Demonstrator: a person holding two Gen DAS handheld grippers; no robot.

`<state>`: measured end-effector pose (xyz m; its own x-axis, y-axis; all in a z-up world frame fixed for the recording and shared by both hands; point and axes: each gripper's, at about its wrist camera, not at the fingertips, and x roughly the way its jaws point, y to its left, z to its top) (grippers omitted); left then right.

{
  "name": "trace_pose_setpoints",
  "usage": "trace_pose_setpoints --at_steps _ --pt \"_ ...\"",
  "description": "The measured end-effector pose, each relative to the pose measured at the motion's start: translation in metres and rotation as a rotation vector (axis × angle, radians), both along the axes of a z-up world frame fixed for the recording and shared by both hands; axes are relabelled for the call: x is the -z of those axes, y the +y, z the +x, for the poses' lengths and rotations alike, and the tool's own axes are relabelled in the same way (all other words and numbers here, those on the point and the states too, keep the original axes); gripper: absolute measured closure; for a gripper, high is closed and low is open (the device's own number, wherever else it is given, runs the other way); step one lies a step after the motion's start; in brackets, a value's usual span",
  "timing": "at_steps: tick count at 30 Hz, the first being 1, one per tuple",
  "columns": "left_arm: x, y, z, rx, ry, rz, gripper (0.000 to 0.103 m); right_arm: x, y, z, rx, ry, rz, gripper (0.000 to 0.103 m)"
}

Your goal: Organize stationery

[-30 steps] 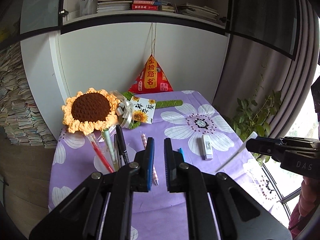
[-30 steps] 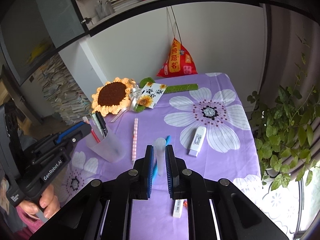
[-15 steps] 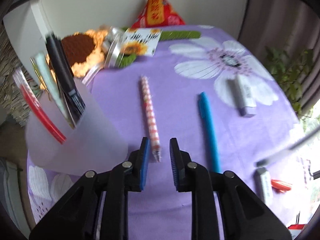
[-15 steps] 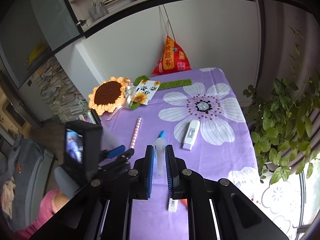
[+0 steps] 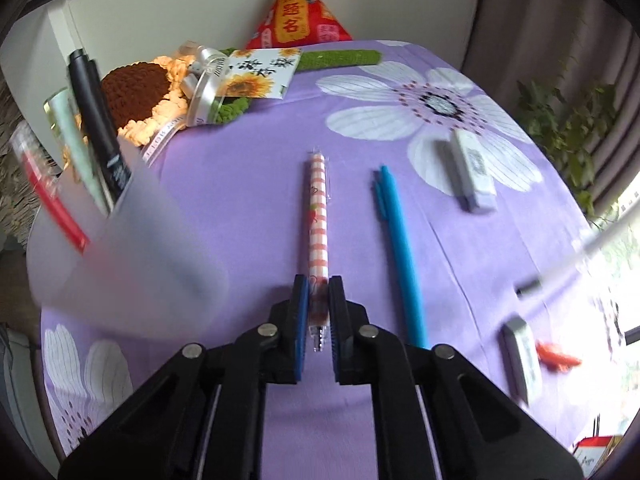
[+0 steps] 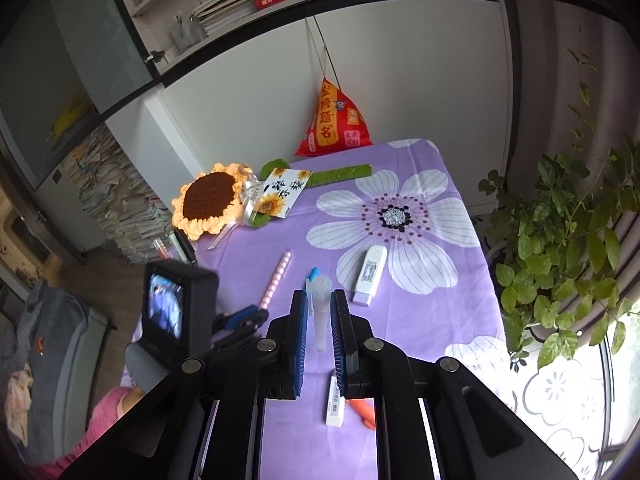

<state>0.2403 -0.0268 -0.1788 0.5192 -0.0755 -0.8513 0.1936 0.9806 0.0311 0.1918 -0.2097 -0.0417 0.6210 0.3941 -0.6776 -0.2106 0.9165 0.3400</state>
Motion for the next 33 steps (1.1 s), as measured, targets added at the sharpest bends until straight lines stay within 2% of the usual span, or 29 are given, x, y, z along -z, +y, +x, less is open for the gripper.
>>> trace_pose_setpoints --at_steps 4,9,11,12,14,16,18,22,25,26,27,29,31,33 --pt "0.001 0.009 -0.036 0.04 0.03 -0.024 0.095 -0.001 0.0 0.0 -0.006 -0.001 -0.002 0.09" --pt "0.005 0.027 -0.081 0.08 0.086 -0.015 0.094 0.004 0.007 0.0 -0.026 0.009 -0.002 0.09" --pt "0.002 0.03 -0.09 0.086 0.08 -0.001 0.092 0.006 0.009 0.002 -0.035 0.016 0.005 0.09" --pt "-0.001 0.031 -0.092 0.086 0.067 0.003 0.089 0.008 0.01 0.002 -0.039 0.02 0.008 0.09" --pt "-0.008 0.03 -0.089 0.083 0.035 0.0 0.071 0.011 0.013 0.003 -0.045 0.027 0.012 0.09" --pt "-0.015 0.025 -0.081 0.077 0.001 -0.002 0.065 0.014 0.014 0.004 -0.047 0.036 0.017 0.09" --pt "-0.018 0.015 -0.069 0.102 -0.024 -0.001 0.064 0.014 0.014 0.003 -0.047 0.038 0.014 0.09" --pt "-0.008 -0.003 -0.038 0.101 -0.033 0.067 0.065 0.011 0.007 0.0 -0.03 0.033 0.009 0.09" --pt "0.004 -0.01 -0.016 0.099 0.006 0.08 0.079 0.011 0.0 -0.002 -0.012 0.034 0.007 0.09" --pt "0.007 -0.011 -0.013 0.096 0.013 0.086 0.079 0.011 -0.002 -0.002 -0.006 0.035 0.009 0.09" --pt "0.008 -0.011 -0.011 0.095 0.014 0.085 0.08 0.011 -0.005 -0.002 -0.001 0.035 0.01 0.09" --pt "0.009 -0.011 -0.006 0.09 0.018 0.075 0.092 0.012 -0.007 -0.001 0.006 0.035 0.011 0.09" --pt "0.007 -0.01 -0.008 0.079 0.024 0.065 0.092 0.012 -0.008 0.0 0.004 0.035 0.013 0.09" --pt "-0.002 -0.009 -0.014 0.074 -0.006 0.051 0.092 0.013 -0.008 0.001 -0.002 0.038 0.017 0.09"
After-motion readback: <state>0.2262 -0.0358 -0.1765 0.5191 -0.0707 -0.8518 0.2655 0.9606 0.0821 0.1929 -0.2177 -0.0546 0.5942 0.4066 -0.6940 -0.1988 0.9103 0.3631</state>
